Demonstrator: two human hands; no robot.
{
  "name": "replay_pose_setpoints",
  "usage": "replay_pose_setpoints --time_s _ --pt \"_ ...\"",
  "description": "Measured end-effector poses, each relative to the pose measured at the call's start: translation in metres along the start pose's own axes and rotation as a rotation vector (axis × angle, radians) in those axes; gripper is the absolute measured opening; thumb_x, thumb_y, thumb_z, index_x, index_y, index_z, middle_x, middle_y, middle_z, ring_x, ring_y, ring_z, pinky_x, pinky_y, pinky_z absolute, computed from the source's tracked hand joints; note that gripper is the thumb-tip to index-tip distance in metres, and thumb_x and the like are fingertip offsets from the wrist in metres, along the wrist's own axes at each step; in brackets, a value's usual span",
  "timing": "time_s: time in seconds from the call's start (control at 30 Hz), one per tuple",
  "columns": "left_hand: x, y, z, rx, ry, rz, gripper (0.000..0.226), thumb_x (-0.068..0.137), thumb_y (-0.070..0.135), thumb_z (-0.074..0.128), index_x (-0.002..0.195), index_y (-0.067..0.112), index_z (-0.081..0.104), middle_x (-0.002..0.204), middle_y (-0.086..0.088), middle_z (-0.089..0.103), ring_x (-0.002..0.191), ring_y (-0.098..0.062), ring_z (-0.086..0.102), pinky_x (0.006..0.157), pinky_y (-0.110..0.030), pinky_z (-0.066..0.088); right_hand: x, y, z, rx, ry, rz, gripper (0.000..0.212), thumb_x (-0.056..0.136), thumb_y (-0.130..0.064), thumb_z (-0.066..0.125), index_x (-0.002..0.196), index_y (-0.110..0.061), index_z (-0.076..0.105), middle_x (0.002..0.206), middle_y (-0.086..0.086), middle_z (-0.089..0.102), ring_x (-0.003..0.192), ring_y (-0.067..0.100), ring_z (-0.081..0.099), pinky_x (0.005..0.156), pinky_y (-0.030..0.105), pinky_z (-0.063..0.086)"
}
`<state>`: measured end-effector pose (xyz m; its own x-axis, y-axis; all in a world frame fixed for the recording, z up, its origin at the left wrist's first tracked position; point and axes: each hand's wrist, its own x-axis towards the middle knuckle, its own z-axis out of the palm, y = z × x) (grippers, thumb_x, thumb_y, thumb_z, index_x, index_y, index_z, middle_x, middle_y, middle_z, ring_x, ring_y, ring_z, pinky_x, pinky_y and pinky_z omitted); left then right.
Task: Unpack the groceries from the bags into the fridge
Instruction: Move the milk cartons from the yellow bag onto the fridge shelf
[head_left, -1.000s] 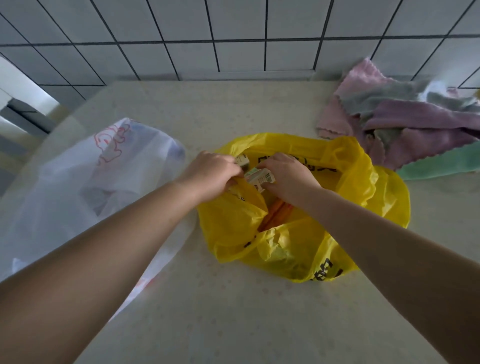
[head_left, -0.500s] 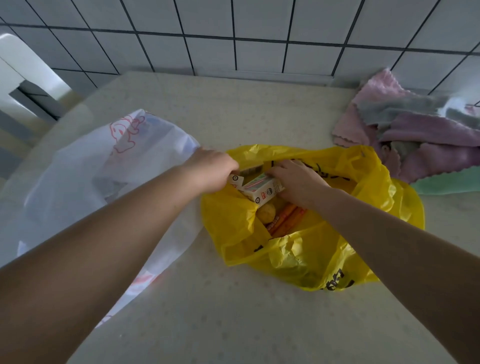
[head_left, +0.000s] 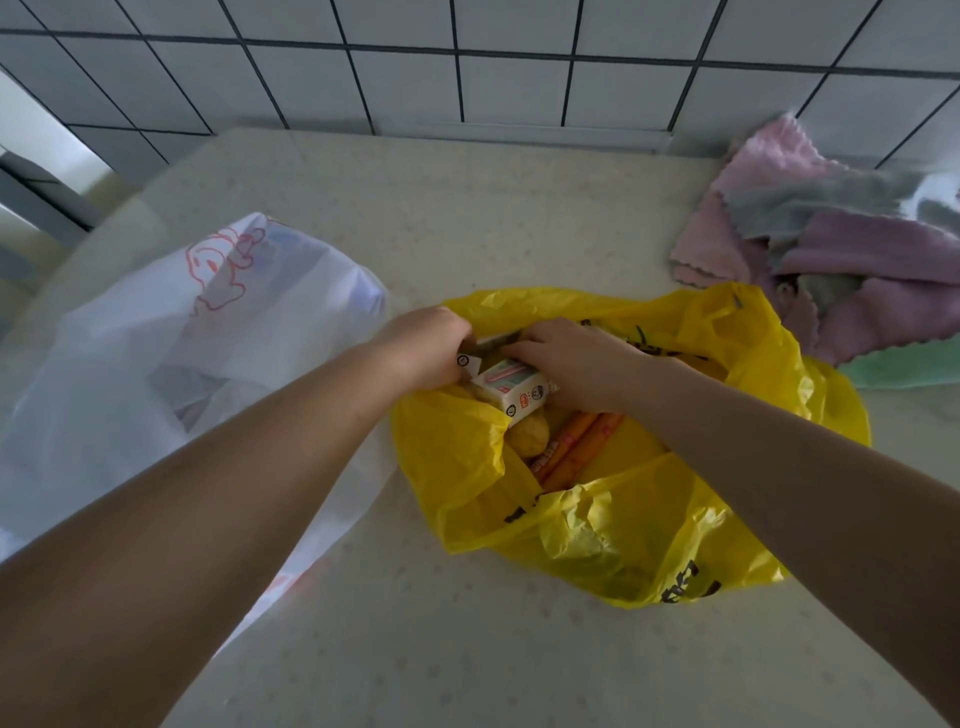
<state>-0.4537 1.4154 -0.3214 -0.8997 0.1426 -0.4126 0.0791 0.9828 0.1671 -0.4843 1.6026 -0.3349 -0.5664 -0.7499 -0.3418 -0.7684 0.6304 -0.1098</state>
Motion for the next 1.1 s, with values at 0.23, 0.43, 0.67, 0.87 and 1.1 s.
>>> replay_pose_setpoints --time_s 0.23,0.43,0.67,0.87,1.1 --pt "-0.009 -0.006 0.002 -0.124 -0.013 0.030 0.039 0.078 0.031 0.073 0.114 0.017 0.067 0.119 -0.008 0.058 0.106 -0.025 0.056 0.088 -0.031 0.045 -0.012 0.000 0.003 0.052 0.027 0.072 0.065 0.082 -0.033 0.065 0.139 -0.027 0.033 0.131 0.002 0.041 0.123 0.024 0.038 0.095 0.042 0.046" --pt "-0.030 -0.005 -0.002 -0.445 -0.072 0.050 0.026 0.075 0.018 0.077 0.095 0.020 0.061 0.105 0.001 0.063 0.101 -0.017 0.059 0.087 -0.035 0.049 -0.028 -0.005 0.006 0.197 0.079 0.153 0.064 0.080 -0.029 0.068 0.135 -0.025 0.036 0.130 0.001 0.041 0.125 0.023 0.038 0.094 0.038 0.046" --pt "-0.044 -0.009 -0.004 -0.615 -0.197 0.053 0.033 0.075 0.013 0.077 0.094 0.028 0.055 0.103 0.006 0.063 0.098 -0.015 0.062 0.085 -0.032 0.052 -0.038 -0.012 0.010 0.318 0.081 0.184 0.068 0.075 -0.028 0.072 0.133 -0.025 0.038 0.130 -0.001 0.042 0.125 0.020 0.038 0.100 0.040 0.042" --pt "-0.056 -0.019 0.005 -0.655 -0.222 -0.041 0.071 0.071 0.018 0.082 0.130 0.019 0.043 0.122 -0.001 0.058 0.109 -0.018 0.059 0.093 -0.040 0.052 -0.044 -0.020 0.004 0.414 0.084 0.224 0.079 0.068 -0.033 0.079 0.135 -0.022 0.038 0.129 0.000 0.046 0.121 0.020 0.043 0.099 0.035 0.041" --pt "-0.070 -0.021 0.008 -0.559 -0.129 -0.076 0.074 0.064 0.026 0.086 0.127 0.017 0.048 0.116 0.001 0.059 0.105 -0.016 0.058 0.090 -0.035 0.052 -0.057 -0.033 0.002 0.512 0.107 0.291 0.077 0.062 -0.041 0.083 0.126 -0.021 0.045 0.118 -0.003 0.053 0.107 0.016 0.051 0.081 0.027 0.044"
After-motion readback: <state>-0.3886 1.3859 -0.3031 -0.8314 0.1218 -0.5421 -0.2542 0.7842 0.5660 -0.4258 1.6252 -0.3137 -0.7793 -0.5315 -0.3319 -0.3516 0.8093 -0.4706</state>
